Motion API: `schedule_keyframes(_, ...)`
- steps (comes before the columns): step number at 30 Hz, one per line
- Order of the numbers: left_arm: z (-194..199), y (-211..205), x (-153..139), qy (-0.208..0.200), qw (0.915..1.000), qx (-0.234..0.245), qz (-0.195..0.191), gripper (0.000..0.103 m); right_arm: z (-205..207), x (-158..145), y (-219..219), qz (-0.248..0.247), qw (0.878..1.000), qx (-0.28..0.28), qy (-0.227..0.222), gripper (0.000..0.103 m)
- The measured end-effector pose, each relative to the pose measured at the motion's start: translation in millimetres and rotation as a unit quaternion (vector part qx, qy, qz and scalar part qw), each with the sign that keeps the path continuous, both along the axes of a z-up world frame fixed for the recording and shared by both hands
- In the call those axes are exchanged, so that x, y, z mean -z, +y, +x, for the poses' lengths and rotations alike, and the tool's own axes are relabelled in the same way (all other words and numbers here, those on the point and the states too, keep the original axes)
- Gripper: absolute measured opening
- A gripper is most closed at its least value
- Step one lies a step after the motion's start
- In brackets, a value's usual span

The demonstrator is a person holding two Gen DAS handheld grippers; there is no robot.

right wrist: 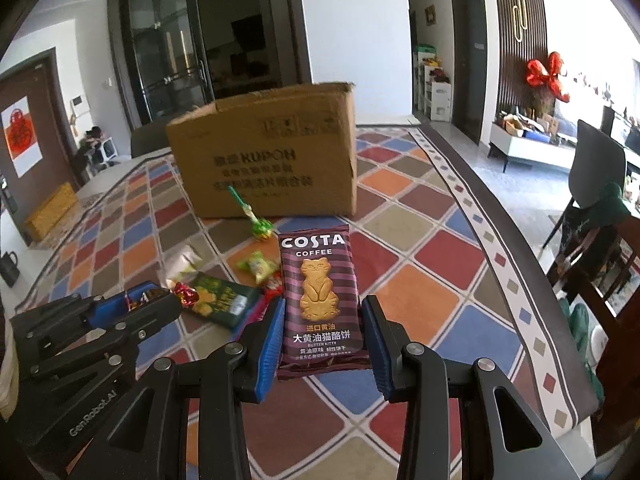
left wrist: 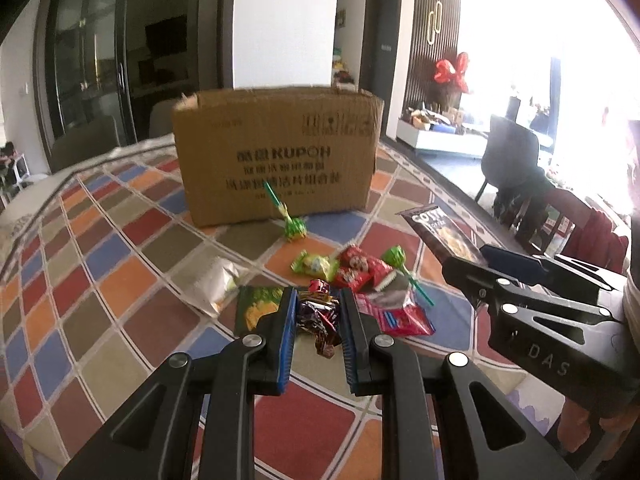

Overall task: Organize snacks
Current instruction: 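Carry the COSTA pack and candies over the box and open both tools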

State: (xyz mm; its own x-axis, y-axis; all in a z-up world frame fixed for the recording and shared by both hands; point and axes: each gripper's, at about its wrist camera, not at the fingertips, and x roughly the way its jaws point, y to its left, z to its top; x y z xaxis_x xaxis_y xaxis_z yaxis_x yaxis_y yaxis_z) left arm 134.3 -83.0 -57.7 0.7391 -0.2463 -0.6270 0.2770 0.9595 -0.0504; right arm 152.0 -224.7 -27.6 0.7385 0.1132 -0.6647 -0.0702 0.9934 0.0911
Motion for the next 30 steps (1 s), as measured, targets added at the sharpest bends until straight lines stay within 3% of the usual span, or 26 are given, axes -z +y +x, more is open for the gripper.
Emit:
schedule_keyframes(13,21,19,-43,-0.058,0.9981,-0.017,-0.014,0.022,14,-35,16,0.002,0.998,-0.013,-0.056,0.040)
schedule_keyframes(30,100,37,-103,-0.091,0.9958,-0.012,-0.010,0.022,96,-97,35,-0.003,0.994,-0.038,-0.100,0.040)
